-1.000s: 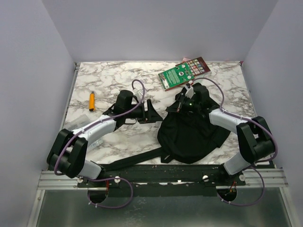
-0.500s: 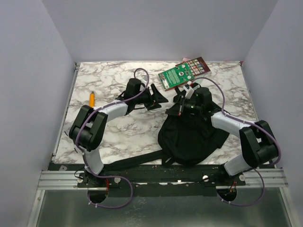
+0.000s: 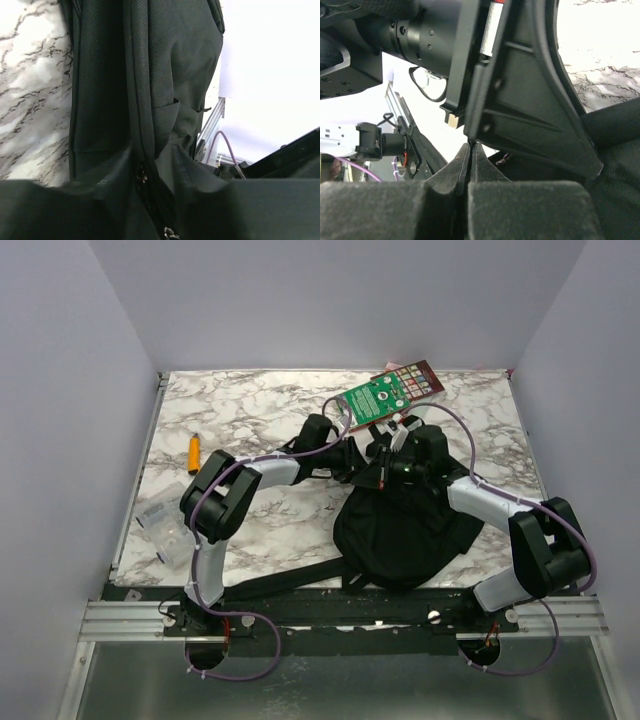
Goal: Pack the student bag
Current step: Unzip the student bag at the center of the board.
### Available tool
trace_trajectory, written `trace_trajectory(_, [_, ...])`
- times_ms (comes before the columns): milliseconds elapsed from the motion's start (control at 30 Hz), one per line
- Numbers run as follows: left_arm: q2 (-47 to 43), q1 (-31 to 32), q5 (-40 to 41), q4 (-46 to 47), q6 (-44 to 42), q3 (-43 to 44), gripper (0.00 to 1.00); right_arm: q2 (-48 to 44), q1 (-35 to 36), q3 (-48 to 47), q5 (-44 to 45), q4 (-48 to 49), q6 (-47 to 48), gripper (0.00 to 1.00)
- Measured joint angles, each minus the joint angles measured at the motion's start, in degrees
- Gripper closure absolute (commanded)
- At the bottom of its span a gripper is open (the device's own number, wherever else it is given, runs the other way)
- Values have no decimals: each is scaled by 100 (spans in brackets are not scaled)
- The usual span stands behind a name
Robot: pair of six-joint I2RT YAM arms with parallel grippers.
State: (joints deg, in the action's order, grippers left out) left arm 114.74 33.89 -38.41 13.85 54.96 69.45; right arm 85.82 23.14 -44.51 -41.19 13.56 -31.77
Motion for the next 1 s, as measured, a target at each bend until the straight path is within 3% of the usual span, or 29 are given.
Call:
trace_trajectory(100, [179,11,-87,-24,-94,136,99,-2,7,-9,2,-129,164,99])
trace_trajectory(233, [380,24,-238,-109,-271,459,100,-81,286,-85,205,-581,339,100])
trace_trajectory(433, [726,42,-474,-291,-426,1045,100,-977,1423,17,496,-979,-125,99])
trace_trajectory(600, [876,63,-647,-619,-566,1499,100,-1593,1469,573,627,-940,-662,99])
trace_trajectory(633, [907,70,-660,-678,-599,1569,94,-1609,1471,614,678,-973,-693,100])
trace_trajectory(733, [990,90,-656,-1121,-826,1869,61,-1578,1482,553,885,-1182,-623,99])
trace_trajectory(833, [920,72,-570,-1499,-1080,1932,43,-1432,1515,343,931,-1281,-474,100])
trace_trajectory(900, [732,39,-404,-1939,-1357,1891,36,-1296,1517,258,933,-1252,-363,100])
trace_trajectory(1000, [223,7,-83,-2476,-1681,1644,33,-1110,1515,238,933,-1237,-203,100])
